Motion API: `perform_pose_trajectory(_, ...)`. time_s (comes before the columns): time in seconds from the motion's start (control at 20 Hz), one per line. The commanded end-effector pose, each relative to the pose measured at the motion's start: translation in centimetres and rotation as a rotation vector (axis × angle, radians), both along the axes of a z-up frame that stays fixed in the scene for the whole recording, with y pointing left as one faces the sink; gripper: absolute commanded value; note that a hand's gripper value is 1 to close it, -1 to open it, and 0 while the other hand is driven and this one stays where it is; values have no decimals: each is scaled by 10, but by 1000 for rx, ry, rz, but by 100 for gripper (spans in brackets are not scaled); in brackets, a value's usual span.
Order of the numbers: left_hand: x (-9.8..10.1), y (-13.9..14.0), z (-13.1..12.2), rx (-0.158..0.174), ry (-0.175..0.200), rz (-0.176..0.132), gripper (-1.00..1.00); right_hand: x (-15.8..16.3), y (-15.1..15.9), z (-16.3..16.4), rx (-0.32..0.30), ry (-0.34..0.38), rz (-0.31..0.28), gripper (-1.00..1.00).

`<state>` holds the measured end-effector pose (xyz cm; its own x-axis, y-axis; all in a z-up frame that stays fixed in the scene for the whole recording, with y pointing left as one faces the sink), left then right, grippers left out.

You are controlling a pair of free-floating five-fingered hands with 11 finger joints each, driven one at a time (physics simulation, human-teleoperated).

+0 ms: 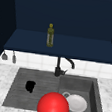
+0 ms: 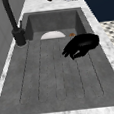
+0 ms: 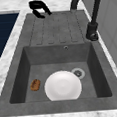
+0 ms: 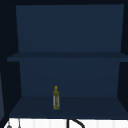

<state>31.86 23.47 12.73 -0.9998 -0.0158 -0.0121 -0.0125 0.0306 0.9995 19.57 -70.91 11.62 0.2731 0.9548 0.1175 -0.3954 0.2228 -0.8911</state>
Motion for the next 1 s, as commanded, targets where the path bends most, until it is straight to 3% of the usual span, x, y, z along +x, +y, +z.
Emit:
perform_pose_trajectory(0.0, 0, 0, 0, 0, 0, 0, 0, 7, 1, 2, 3, -49, -50, -100)
perform_pose_trajectory(0.15, 0, 0, 0, 0, 0, 0, 0, -5, 3, 47, -7, 20, -34, -100)
perform_pose_trajectory(0.35, 0, 0, 0, 0, 0, 0, 0, -7, 5, 78, -14, 38, -9, -100)
perform_pose_trajectory(0.45, 0, 0, 0, 0, 0, 0, 0, -7, 20, 95, -24, 41, -4, -100)
perform_pose_trajectory(0.7, 0, 0, 0, 0, 0, 0, 0, -4, 57, 102, -118, 32, -18, -100)
perform_pose_trajectory(0.95, 0, 0, 0, 0, 0, 0, 0, 7, 92, 105, -132, 54, -22, -100)
